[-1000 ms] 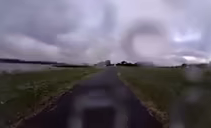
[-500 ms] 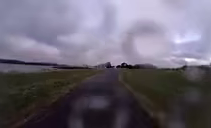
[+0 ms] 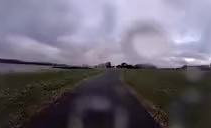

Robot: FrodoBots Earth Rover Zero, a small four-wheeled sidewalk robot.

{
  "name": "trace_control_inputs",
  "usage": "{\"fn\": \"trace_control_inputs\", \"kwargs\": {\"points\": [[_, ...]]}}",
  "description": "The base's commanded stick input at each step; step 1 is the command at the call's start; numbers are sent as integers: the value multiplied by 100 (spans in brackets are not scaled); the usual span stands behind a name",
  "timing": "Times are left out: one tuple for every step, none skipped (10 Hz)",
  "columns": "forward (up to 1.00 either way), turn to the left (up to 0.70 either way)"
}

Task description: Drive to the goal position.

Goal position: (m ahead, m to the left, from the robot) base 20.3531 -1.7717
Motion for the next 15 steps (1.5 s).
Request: {"fn": "trace_control_inputs", "kwargs": {"points": [[70, 0], [70, 0], [70, 0], [70, 0], [70, 0], [70, 0], [70, 0], [70, 0], [70, 0], [70, 0], [70, 0], [70, 0], [70, 0], [70, -2], [70, -9]]}}
